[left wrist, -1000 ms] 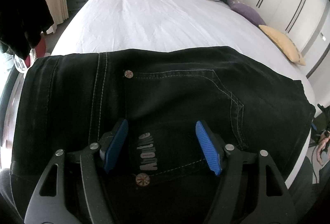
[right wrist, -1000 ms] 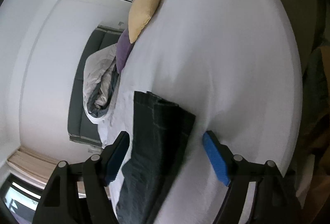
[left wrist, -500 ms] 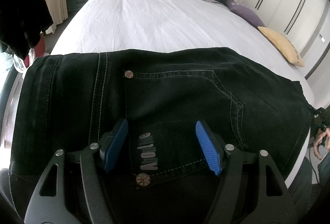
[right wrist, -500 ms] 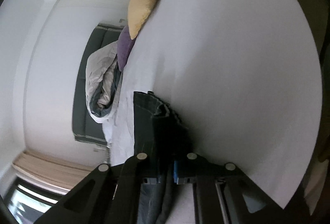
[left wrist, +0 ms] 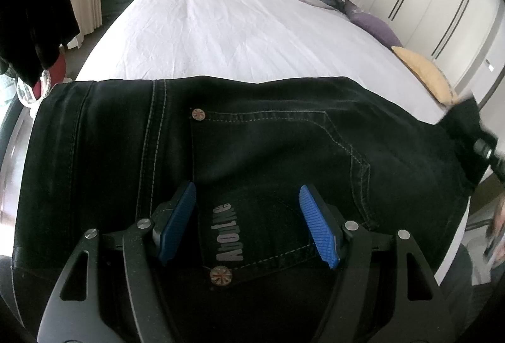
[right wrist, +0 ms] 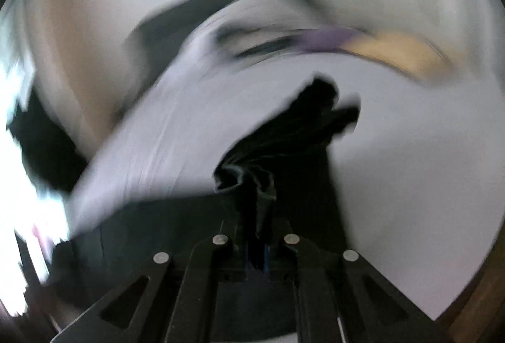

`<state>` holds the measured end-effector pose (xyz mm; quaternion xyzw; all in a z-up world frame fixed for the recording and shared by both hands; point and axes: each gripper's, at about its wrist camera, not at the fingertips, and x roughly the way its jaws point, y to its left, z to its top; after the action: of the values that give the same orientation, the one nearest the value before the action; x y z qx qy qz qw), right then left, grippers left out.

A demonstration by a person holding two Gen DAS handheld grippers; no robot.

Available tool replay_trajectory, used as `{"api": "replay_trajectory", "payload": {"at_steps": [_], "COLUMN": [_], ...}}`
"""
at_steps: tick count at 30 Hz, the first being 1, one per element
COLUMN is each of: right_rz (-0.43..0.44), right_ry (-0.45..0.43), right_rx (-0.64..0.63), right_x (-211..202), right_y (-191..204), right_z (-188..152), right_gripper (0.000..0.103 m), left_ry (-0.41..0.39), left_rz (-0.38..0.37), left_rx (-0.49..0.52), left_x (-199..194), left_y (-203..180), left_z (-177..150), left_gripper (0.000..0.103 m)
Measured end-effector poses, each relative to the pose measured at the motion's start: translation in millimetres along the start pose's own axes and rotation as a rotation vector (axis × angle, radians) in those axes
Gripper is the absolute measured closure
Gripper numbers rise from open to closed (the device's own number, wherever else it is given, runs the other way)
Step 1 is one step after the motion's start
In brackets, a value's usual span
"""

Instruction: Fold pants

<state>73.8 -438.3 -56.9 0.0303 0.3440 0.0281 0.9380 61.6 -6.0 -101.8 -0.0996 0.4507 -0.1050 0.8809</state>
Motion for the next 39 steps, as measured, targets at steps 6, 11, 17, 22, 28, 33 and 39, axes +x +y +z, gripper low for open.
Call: {"api": "replay_trajectory", "payload": {"at_steps": [6, 11, 17, 22, 28, 33, 39], "right_rz": [-0.097, -0.095, -0.094, -0.087, -0.06, -0.029, -0.009], "right_ry": [0.18, 0.145, 0.086, -0.002, -0.044, -0.041, -0.03], "right_rx": [-0.365, -0.332, -0.323, -0.3, -0.392, -0.438, -0.49], "right_x": [50, 44, 32, 5, -11, -11, -9], "right_y": [100, 91, 97, 109, 145, 168, 186], "right_z": [-60, -55, -49, -35, -30, -35, -44], "right_gripper": [0.096, 0.096, 0.096, 0.096, 0.096, 0.096, 0.095], "left_ry": [0.017, -0.001, 0.131, 0.331, 0.394, 0.432, 0.477], "left_rz": [-0.011, -0.047, -0.344, -0.509, -0.591, -0.596, -0.566], "left_rx": [-0.02, -0.082, -0.151, -0.261, -0.319, -0.387, -0.383], "left_x": [-6, -34, -17, 36, 58, 74, 87], "left_y": [0, -15, -73, -108, -129, -117, -102], "left_z": [4, 20, 51, 56, 69, 69, 70], "left_gripper": [0.035, 0.029, 0.009, 0.009, 0.008, 0.008, 0.07]}}
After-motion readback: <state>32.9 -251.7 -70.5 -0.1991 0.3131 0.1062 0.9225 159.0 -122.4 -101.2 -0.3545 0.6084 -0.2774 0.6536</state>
